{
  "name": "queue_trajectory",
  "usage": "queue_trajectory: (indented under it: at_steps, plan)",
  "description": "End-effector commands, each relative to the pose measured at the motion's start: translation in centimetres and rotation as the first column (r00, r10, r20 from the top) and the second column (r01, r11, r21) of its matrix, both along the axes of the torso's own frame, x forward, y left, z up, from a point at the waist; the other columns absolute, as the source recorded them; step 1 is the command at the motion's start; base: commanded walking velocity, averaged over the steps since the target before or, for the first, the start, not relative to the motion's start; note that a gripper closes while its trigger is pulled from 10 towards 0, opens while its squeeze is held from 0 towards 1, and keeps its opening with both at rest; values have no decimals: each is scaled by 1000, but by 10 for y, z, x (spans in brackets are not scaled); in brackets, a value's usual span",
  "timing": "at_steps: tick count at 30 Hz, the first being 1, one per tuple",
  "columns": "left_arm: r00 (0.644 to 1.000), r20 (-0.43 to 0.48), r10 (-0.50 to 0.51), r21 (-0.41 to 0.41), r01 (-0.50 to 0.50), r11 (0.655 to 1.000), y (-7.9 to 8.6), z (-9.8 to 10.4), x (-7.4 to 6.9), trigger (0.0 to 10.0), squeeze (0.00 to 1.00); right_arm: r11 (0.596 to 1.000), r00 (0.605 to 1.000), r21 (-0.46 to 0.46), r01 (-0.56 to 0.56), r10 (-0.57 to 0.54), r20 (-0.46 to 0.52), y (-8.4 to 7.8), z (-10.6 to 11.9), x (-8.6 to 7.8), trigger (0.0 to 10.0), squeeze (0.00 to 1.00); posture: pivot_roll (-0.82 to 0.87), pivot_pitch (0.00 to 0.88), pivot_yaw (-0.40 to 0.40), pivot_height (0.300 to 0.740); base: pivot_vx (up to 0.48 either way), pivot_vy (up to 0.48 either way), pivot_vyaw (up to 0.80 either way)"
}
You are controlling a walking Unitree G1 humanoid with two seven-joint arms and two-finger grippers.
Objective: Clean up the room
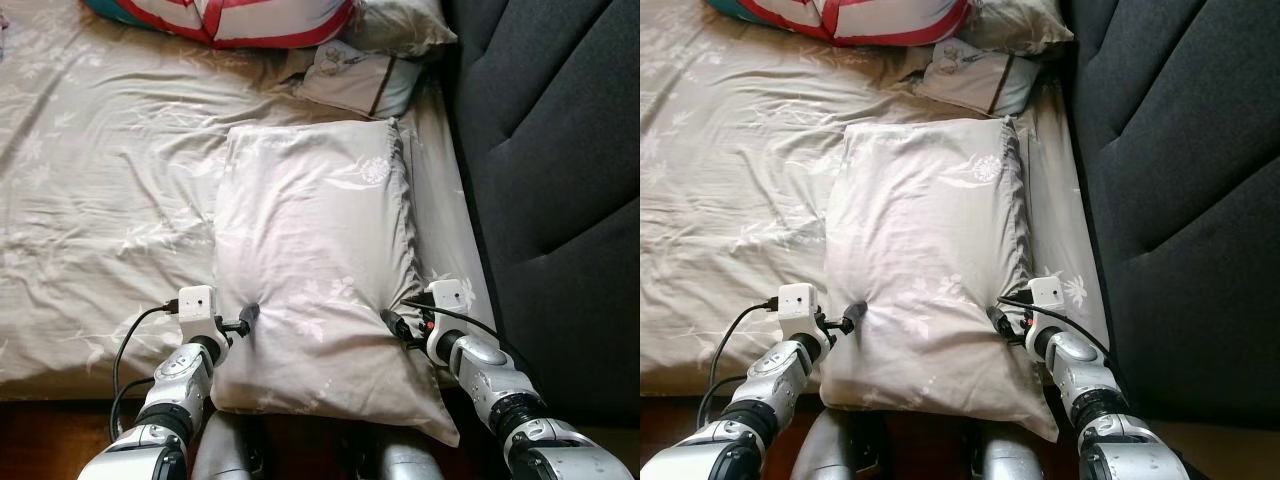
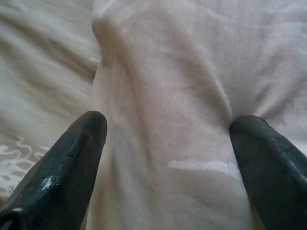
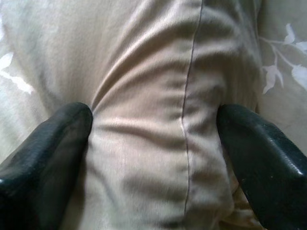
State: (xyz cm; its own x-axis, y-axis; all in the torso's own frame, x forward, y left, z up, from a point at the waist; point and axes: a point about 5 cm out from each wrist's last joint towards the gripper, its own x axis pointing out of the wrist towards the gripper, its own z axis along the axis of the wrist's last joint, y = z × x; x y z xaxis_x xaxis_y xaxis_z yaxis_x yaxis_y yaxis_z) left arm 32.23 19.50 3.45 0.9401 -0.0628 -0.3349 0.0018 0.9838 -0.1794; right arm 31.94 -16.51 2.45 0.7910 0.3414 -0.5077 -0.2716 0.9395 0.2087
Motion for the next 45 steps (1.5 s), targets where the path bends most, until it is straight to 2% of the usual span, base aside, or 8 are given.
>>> queue_trajectory:
  at_steps: [1, 5, 17, 18, 19, 20, 21, 45]
  plan:
    - [994, -109, 2, -42, -7, 999, -1, -26, -21, 10000, 0, 999, 985, -9, -51, 49, -168, 3, -34, -31, 10000, 0, -231, 384, -112, 660, 0, 0, 0]
    - [993, -113, -20, -122, 6, 993, -8, -31, -25, 10000, 0, 997, 981, 0, -73, 72, -179, 4, -37, -36, 10000, 0, -247, 395, -122, 660, 0, 0, 0]
    - [990, -125, -72, -179, 49, 983, -25, -35, -27, 10000, 0, 995, 981, 35, -96, 101, -167, 8, -39, -40, 10000, 0, -268, 411, -141, 660, 0, 0, 0]
    - [989, -127, -77, -178, 54, 982, -28, -35, -27, 9647, 0, 994, 981, 45, -99, 105, -164, 10, -39, -40, 10000, 0, -262, 409, -141, 660, 0, 0, 0]
    - [989, -127, -77, -178, 53, 983, -28, -35, -27, 8392, 0, 994, 981, 52, -101, 108, -161, 11, -39, -40, 10000, 0, -262, 409, -141, 660, 0, 0, 0]
    - [989, -125, -76, -180, 53, 982, -28, -35, -27, 0, 0, 993, 981, 55, -102, 109, -160, 13, -38, -40, 2667, 0, -260, 406, -140, 660, 0, 0, 0]
    - [990, -121, -77, -169, 56, 984, -27, -35, -27, 0, 0, 993, 981, 59, -104, 112, -159, 15, -38, -40, 0, 0, -260, 403, -140, 660, 0, 0, 0]
    - [992, -84, -96, -203, 77, 976, -31, -32, -25, 0, 0, 991, 975, 48, -129, 135, -178, 24, -43, -47, 0, 0, -235, 359, -118, 660, 0, 0, 0]
